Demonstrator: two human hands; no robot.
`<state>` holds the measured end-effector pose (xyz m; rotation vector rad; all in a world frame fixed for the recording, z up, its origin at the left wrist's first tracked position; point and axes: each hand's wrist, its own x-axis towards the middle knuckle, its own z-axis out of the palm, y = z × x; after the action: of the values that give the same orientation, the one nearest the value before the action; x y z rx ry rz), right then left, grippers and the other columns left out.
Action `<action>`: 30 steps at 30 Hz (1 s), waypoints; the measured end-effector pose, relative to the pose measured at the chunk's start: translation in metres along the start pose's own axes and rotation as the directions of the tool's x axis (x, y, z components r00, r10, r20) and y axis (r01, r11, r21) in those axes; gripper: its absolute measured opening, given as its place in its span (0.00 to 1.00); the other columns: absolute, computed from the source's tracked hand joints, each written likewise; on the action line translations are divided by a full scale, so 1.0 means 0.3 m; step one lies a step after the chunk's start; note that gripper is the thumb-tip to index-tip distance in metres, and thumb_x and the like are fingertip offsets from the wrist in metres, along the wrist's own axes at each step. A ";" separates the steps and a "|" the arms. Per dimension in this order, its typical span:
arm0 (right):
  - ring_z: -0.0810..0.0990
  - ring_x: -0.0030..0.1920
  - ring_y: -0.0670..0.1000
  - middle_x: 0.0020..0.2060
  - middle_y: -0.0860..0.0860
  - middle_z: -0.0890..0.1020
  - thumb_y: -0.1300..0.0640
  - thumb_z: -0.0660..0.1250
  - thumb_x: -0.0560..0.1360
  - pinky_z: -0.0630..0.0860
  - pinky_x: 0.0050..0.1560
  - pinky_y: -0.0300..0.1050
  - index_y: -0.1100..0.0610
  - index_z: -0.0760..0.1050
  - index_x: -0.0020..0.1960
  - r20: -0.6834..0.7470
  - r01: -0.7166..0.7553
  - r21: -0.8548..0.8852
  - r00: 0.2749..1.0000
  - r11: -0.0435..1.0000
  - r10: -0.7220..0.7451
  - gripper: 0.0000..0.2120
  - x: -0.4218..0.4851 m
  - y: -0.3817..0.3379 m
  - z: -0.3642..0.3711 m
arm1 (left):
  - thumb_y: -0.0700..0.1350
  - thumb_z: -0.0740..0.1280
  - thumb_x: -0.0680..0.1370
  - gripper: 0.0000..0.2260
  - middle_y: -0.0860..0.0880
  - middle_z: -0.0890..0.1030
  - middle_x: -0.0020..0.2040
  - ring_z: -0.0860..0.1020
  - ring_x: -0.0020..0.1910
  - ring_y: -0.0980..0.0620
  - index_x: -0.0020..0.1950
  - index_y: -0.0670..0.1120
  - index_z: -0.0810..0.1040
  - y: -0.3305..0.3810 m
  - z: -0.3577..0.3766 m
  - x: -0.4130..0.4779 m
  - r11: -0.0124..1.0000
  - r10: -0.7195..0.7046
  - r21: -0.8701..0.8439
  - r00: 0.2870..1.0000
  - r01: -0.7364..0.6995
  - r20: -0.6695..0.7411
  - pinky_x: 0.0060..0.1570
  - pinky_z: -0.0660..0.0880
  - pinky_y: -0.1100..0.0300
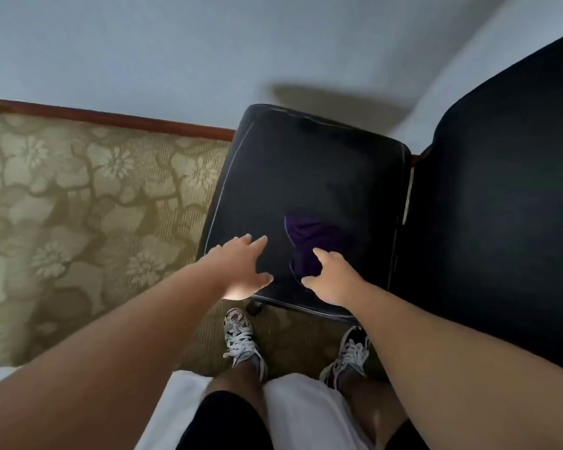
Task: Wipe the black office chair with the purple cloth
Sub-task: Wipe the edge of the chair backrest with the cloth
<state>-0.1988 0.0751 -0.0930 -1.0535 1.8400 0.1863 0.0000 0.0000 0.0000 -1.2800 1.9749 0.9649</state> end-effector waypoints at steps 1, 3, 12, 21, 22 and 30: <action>0.75 0.64 0.57 0.77 0.53 0.59 0.45 0.68 0.77 0.74 0.66 0.57 0.47 0.53 0.81 -0.026 0.003 0.020 1.000 1.000 -0.003 0.38 0.011 0.012 0.024 | 0.61 0.60 0.81 0.36 0.49 0.49 0.83 0.51 0.81 0.46 0.82 0.56 0.43 0.004 0.024 0.014 1.000 0.016 0.004 1.000 -0.016 -0.006 0.77 0.54 0.47; 0.75 0.64 0.56 0.74 0.53 0.62 0.45 0.67 0.78 0.74 0.66 0.56 0.45 0.56 0.80 -0.071 0.014 0.019 0.997 1.000 -0.013 0.35 0.029 0.022 0.063 | 0.61 0.60 0.81 0.35 0.50 0.51 0.82 0.55 0.80 0.46 0.82 0.56 0.46 0.005 0.063 0.043 1.000 0.018 0.008 0.999 -0.018 -0.029 0.76 0.56 0.48; 0.73 0.59 0.54 0.60 0.51 0.73 0.57 0.67 0.79 0.73 0.54 0.49 0.50 0.75 0.64 -0.457 0.028 -0.359 0.866 0.933 -0.202 0.14 0.100 0.072 0.170 | 0.61 0.59 0.81 0.32 0.52 0.57 0.81 0.62 0.77 0.45 0.82 0.56 0.51 0.019 0.252 0.106 0.998 0.050 0.049 0.984 -0.042 -0.170 0.73 0.61 0.49; 0.78 0.53 0.53 0.55 0.48 0.78 0.54 0.63 0.81 0.74 0.49 0.48 0.48 0.79 0.56 -0.817 0.385 0.055 0.548 0.921 -0.181 0.08 -0.019 0.100 0.151 | 0.61 0.60 0.81 0.28 0.51 0.64 0.78 0.67 0.74 0.45 0.80 0.57 0.59 0.089 0.386 -0.010 0.992 0.112 0.101 0.859 -0.071 -0.500 0.70 0.67 0.48; 0.78 0.52 0.52 0.55 0.47 0.78 0.55 0.63 0.81 0.74 0.49 0.47 0.48 0.78 0.56 -0.844 0.443 0.081 0.507 0.893 -0.175 0.08 -0.061 0.098 0.134 | 0.60 0.61 0.81 0.28 0.51 0.65 0.78 0.68 0.73 0.46 0.79 0.56 0.60 0.106 0.389 -0.044 0.993 0.118 0.078 0.827 -0.090 -0.549 0.70 0.67 0.49; 0.80 0.53 0.45 0.51 0.45 0.82 0.63 0.63 0.80 0.74 0.53 0.31 0.51 0.81 0.55 -0.889 0.776 0.166 0.385 0.609 -0.249 0.11 -0.430 0.074 -0.042 | 0.56 0.66 0.78 0.29 0.51 0.69 0.76 0.70 0.72 0.50 0.78 0.53 0.64 0.243 0.356 -0.313 0.941 0.102 -0.133 0.634 -0.313 -0.766 0.71 0.67 0.53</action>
<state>-0.2035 0.1569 0.0100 -1.3369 1.9204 -1.4490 -0.0239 0.1548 0.0321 -1.8434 2.7573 0.8861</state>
